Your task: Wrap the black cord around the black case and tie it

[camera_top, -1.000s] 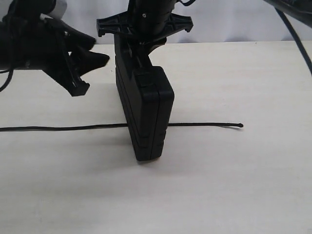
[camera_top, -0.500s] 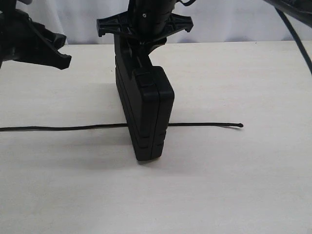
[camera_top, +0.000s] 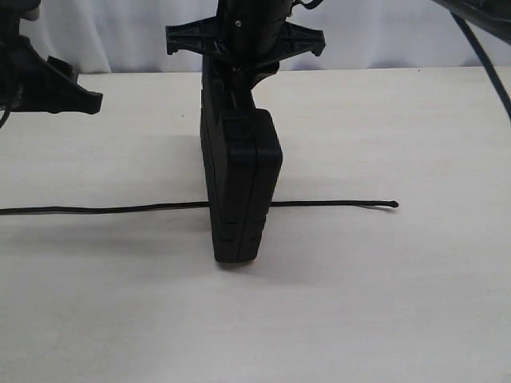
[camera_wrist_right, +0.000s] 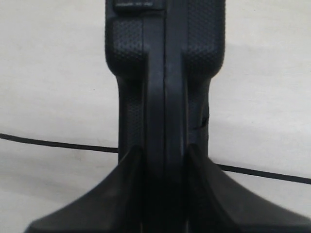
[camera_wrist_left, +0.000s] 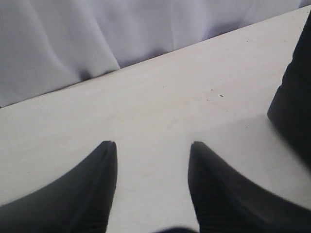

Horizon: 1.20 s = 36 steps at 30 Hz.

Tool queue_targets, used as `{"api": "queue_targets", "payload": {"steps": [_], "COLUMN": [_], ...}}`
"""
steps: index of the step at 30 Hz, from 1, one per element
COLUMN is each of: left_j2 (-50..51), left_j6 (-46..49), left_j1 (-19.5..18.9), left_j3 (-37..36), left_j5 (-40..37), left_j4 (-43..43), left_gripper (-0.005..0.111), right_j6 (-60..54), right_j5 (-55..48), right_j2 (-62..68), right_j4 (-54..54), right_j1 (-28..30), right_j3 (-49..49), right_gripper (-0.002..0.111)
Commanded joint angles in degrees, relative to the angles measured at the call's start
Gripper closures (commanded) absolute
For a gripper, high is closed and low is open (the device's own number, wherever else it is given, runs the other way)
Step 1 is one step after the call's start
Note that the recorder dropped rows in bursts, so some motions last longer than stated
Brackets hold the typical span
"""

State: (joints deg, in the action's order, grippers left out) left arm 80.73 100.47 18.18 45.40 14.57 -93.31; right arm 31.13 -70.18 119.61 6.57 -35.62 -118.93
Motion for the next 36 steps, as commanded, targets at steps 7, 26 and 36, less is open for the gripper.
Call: {"api": "queue_targets", "payload": {"steps": [7, 26, 36], "left_j2": [0.21, 0.77, 1.06], "left_j6": [-1.60, -4.82, 22.33], "left_j1": [0.17, 0.17, -4.96], "left_j3": [-0.07, -0.05, 4.64], "left_j5": [-2.04, -5.59, 30.58], "left_j4": [-0.34, -6.63, -0.28], "left_gripper": [0.062, 0.072, 0.080], "right_j6": [2.77, 1.29, -3.65], "right_j5": [0.21, 0.21, 0.21], "right_j2": [-1.09, -1.09, -1.09], "right_j4": [2.84, -0.09, 3.09], "right_j1": [0.19, 0.19, 0.19], "right_j3": [-0.29, -0.29, -0.29], "right_gripper": [0.104, 0.104, 0.104]}}
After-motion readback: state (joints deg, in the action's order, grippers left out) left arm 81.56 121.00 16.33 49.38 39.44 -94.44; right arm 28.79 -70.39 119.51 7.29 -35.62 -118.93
